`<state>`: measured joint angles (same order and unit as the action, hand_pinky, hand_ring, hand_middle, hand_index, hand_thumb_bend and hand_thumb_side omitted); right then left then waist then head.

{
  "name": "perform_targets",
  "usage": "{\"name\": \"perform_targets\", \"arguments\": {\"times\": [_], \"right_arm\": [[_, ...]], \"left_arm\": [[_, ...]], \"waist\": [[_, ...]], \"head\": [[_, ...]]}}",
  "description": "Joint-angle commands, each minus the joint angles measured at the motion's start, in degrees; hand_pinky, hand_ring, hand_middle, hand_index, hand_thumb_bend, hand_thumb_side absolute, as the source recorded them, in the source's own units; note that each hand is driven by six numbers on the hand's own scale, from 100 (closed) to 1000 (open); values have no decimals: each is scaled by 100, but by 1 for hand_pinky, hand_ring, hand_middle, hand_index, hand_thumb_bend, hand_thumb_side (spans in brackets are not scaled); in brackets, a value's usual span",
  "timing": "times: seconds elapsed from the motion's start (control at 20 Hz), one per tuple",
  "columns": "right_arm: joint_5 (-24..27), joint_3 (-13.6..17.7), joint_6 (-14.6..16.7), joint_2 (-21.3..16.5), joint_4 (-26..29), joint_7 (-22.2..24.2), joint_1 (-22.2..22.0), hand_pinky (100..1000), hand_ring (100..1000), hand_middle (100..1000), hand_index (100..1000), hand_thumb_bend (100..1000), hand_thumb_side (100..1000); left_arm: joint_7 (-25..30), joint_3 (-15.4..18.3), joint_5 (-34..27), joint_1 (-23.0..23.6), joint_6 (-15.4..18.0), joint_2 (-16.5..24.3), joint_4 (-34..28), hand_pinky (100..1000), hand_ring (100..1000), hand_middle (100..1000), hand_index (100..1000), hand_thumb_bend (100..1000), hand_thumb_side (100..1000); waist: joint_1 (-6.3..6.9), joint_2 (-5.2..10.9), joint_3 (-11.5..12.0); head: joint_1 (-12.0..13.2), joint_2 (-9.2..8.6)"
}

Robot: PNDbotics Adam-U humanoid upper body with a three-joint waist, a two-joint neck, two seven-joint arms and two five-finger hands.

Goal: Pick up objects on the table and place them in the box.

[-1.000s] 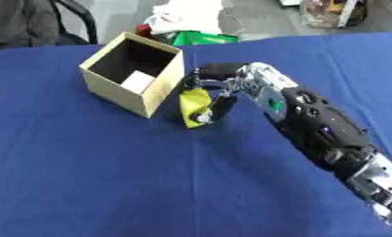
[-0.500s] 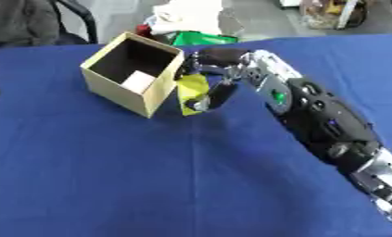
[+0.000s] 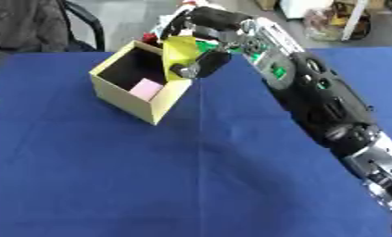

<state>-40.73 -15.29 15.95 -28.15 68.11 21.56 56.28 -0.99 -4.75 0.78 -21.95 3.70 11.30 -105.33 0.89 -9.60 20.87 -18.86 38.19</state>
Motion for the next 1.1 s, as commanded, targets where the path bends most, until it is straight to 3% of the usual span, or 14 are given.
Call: {"name": "perform_targets", "arguments": {"times": [0.05,0.35,0.85,0.9,0.95,1.1], "right_arm": [[-91,163,-42,-8,-259,-233,229,834,790,557,800,179,330],[-535,223,23,324,-845,-681,441,834,789,561,803,169,330],[-1349,160,346,784,-1412,-974,425,837,793,595,843,157,330],[-1391,170,348,799,-1444,-1023,422,837,796,614,862,158,332],[-1429,174,353,806,-1461,-1071,420,844,815,711,911,180,347],[-1563,163,367,797,-1435,-1159,413,869,858,861,991,258,378]], "left_arm": [[39,-15,-44,-116,9,7,-95,619,661,649,820,250,628],[111,-80,-93,-175,6,-67,-95,618,661,649,820,249,631],[170,-109,-134,-218,8,-139,-100,619,660,648,821,247,633],[170,-108,-135,-219,8,-141,-100,619,660,648,821,247,633],[171,-108,-136,-221,7,-141,-99,619,660,648,821,247,634],[178,-110,-134,-225,8,-137,-98,620,660,648,821,245,634]], "waist": [[45,47,64],[114,-60,229],[173,-151,404],[172,-154,407],[169,-158,408],[160,-162,398]], "head": [[-90,-88],[-251,-101],[-372,-107],[-368,-102],[-361,-101],[-342,-96]]}}
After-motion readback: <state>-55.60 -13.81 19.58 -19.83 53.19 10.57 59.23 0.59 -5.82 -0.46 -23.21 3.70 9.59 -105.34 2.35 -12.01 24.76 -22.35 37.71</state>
